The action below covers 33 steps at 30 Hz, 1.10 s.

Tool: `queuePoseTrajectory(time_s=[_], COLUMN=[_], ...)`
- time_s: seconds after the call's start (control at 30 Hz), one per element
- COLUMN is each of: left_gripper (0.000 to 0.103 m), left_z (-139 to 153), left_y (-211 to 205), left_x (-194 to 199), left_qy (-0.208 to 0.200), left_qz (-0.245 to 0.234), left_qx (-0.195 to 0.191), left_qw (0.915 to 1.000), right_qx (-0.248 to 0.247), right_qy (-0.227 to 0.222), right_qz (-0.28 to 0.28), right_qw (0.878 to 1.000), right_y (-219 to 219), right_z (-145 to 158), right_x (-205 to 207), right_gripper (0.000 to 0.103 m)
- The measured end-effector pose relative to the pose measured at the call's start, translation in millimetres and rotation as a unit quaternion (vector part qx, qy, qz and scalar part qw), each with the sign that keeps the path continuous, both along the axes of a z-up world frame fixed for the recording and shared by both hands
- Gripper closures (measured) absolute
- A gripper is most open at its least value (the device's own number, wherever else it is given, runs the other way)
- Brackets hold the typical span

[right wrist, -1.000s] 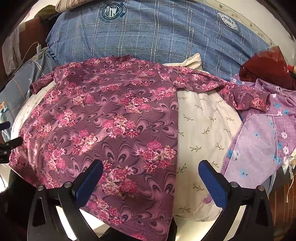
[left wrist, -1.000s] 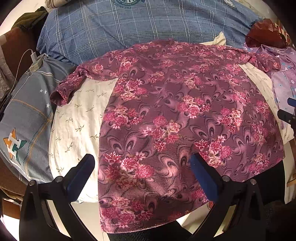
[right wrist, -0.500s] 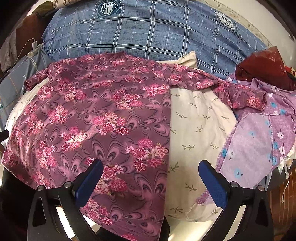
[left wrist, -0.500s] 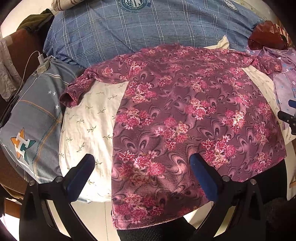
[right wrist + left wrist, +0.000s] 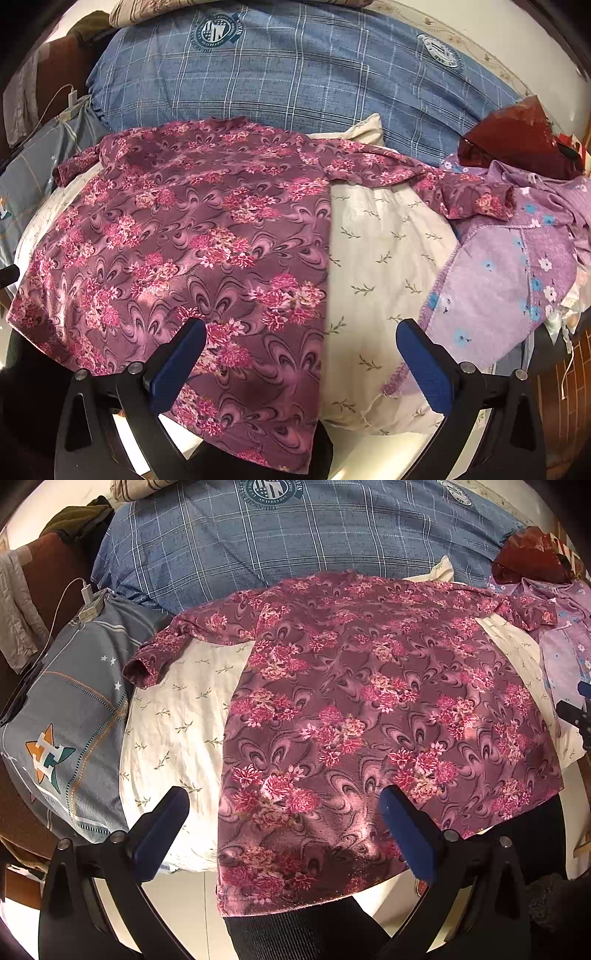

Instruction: Fold small clothes

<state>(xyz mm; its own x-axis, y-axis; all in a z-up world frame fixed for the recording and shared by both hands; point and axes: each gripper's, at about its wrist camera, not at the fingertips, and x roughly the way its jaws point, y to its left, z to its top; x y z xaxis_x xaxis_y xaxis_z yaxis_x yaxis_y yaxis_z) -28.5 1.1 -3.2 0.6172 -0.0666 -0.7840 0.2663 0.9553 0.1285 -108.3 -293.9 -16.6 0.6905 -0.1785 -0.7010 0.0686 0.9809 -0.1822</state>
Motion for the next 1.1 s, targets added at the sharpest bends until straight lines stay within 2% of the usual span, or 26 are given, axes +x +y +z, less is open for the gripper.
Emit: queuePoseTrajectory(time_s=[0.27,0.5,0.67,0.93,1.1], left_gripper=[0.000,0.000,0.000,0.000,0.000], left_z=[8.7,13.6,13.2,-0.9,-0.4], left_y=[-3.7,-6.9,-10.1,-20.8,-22.5], left_x=[-11.3,-10.3,-8.2,-11.0,-13.9], left_qy=[-0.020,-0.008,-0.011,0.008,0.005], left_qz=[-0.005,-0.009,-0.013,-0.033,-0.037], left_qx=[0.006,-0.014,-0.013,-0.008,-0.013], left_qw=[0.9998,0.9998,0.9998,0.9994,0.9992], right_qx=[0.003,0.002,0.000,0.011,0.010], right_qy=[-0.011,-0.014,-0.009,0.006,0.000], right_qz=[-0.008,-0.008,-0.007,-0.009,-0.005], right_qw=[1.000,1.000,1.000,1.000,1.000], right_y=[-6.8,-6.0,-5.0,-8.6,-5.4], right_z=[4.6,6.3,3.6,-7.2,-4.5], right_x=[-14.0,-16.7,-14.4,-7.8,-8.8], right_gripper=[0.000,0.000,0.000,0.000,0.000])
